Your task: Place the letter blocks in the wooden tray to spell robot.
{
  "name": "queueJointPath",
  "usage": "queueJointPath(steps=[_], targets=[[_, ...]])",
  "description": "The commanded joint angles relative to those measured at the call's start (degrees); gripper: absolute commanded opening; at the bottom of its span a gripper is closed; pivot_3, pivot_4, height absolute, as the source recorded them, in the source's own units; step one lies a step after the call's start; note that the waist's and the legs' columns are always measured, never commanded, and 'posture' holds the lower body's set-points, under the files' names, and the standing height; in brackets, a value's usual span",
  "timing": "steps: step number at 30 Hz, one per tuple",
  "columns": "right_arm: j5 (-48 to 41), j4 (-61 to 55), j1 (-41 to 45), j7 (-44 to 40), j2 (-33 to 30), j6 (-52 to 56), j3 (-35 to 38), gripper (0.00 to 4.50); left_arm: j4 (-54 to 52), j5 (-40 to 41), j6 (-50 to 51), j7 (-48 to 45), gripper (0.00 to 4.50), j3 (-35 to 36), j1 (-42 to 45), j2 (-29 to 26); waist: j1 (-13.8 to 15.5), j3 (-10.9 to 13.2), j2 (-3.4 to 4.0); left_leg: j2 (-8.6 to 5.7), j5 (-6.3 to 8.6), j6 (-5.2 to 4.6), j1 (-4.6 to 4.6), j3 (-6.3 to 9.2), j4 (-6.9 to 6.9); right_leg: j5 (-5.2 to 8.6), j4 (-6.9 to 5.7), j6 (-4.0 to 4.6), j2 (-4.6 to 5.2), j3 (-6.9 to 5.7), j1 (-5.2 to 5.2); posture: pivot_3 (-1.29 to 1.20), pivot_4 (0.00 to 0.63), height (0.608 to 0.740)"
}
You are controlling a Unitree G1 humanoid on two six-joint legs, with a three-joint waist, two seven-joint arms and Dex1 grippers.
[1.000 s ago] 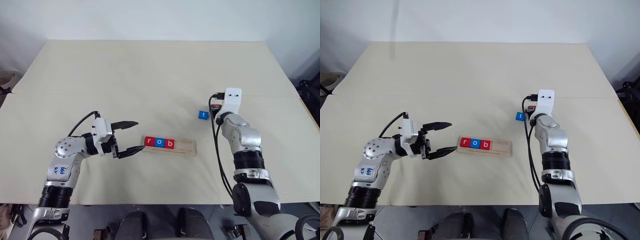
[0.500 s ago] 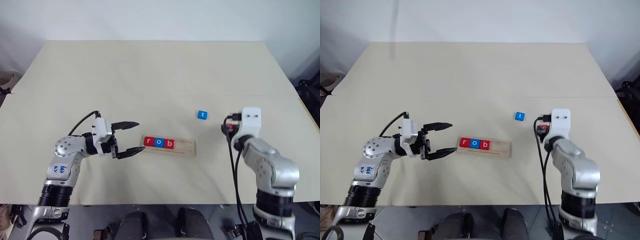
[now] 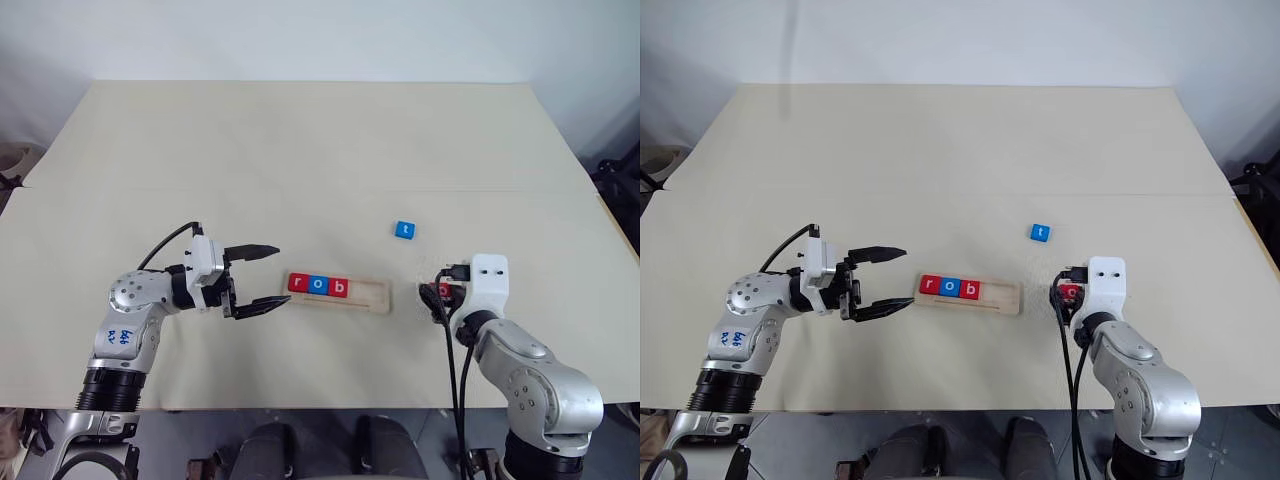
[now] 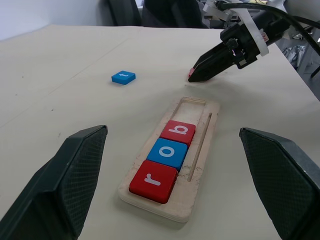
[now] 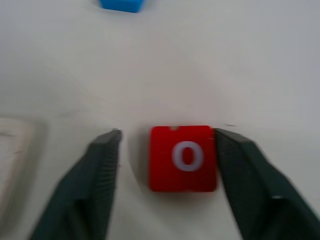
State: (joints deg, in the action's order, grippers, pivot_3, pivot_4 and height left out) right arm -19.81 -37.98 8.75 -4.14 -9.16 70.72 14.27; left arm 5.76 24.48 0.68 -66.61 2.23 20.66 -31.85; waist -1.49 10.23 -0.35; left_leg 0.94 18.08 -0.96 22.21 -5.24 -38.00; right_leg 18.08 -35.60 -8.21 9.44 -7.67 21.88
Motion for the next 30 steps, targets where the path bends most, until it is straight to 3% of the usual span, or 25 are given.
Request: queueJointPath(steps=[1,2,4,6,9,14,18,27,30], targets=[[-4.4,1.3,2.4,-6.7,-4.8,0.1,2.0,4.27,-1.2,0.4,-0.2,0.4,4.5,1.3,-0.2,-0.7,0.0,0.0,0.0,0.0,0.0,0.0,0.0,0.0,0.0,0.0,0.0,0.0,0.0,0.0,0.0,0.0,0.15,0.74],[-5.4,2.3,3.0,-8.7,-6.5,-0.2,2.4,4.48,-1.3,0.4,-0.2,0.5,4.5,1.3,-0.3,-0.7,0.0,0.0,0.0,0.0,0.01,-0.01,0.0,0.0,0.0,0.0,0.01,0.0,0.0,0.0,0.0,0.0,0.15,0.74],[-7.0,4.5,3.9,-13.1,-11.0,-1.1,2.3,4.48,-1.4,0.4,-0.2,0.7,4.5,1.3,-0.5,-0.6,0.1,0.0,0.0,0.0,0.02,-0.03,0.0,0.0,0.0,0.0,0.01,0.0,0.0,0.0,0.0,0.0,0.15,0.74],[-8.4,9.0,4.6,-26.4,-21.6,-8.2,0.3,4.48,-1.7,0.4,-0.4,1.0,4.5,1.5,-0.9,-0.7,0.2,0.0,0.0,-0.02,0.03,-0.06,0.01,0.0,-0.02,0.0,0.03,0.0,0.01,0.0,-0.02,0.0,0.15,0.74],[-6.6,17.7,4.9,-40.3,-32.5,-20.8,-2.7,4.48,-1.9,0.5,-0.7,1.3,4.5,1.7,-1.3,-0.7,0.3,0.0,-0.02,-0.04,0.1,-0.18,0.0,-0.04,-0.04,-0.04,0.14,-0.07,0.03,0.01,-0.08,0.0,0.15,0.74],[-2.4,32.6,7.4,-58.5,-40.6,-43.1,-7.6,4.48,-2.0,0.9,-1.0,0.5,4.5,1.7,-1.2,-1.0,0.3,0.0,-0.05,-0.04,0.1,-0.18,-0.04,-0.05,-0.05,-0.04,0.18,-0.08,0.02,-0.03,-0.16,0.0,0.15,0.74],[3.0,49.0,13.9,-70.2,-42.4,-60.8,-13.0,4.48,-2.8,2.2,-0.4,-2.6,4.5,1.0,-1.1,-1.4,0.1,0.0,-0.05,-0.06,0.1,-0.18,-0.05,-0.09,-0.17,-0.09,0.2,-0.17,0.03,-0.02,-0.23,0.0,0.15,0.74],[10.9,71.5,27.1,-79.9,-40.0,-74.1,-21.1,4.48,-4.9,2.6,1.2,-5.4,4.5,0.1,-1.0,-1.9,0.1,0.0,-0.06,-0.03,0.1,-0.18,-0.04,-0.03,-0.27,-0.09,0.2,-0.17,0.03,-0.09,-0.29,0.0,0.15,0.74],[12.4,75.7,29.5,-80.4,-38.8,-75.5,-22.0,3.88,-5.7,2.5,1.4,-5.4,4.5,-0.1,-1.4,-1.7,0.1,0.0,-0.05,-0.02,0.1,-0.18,-0.04,-0.02,-0.27,-0.09,0.2,-0.17,0.03,-0.1,-0.3,0.0,0.15,0.74]])
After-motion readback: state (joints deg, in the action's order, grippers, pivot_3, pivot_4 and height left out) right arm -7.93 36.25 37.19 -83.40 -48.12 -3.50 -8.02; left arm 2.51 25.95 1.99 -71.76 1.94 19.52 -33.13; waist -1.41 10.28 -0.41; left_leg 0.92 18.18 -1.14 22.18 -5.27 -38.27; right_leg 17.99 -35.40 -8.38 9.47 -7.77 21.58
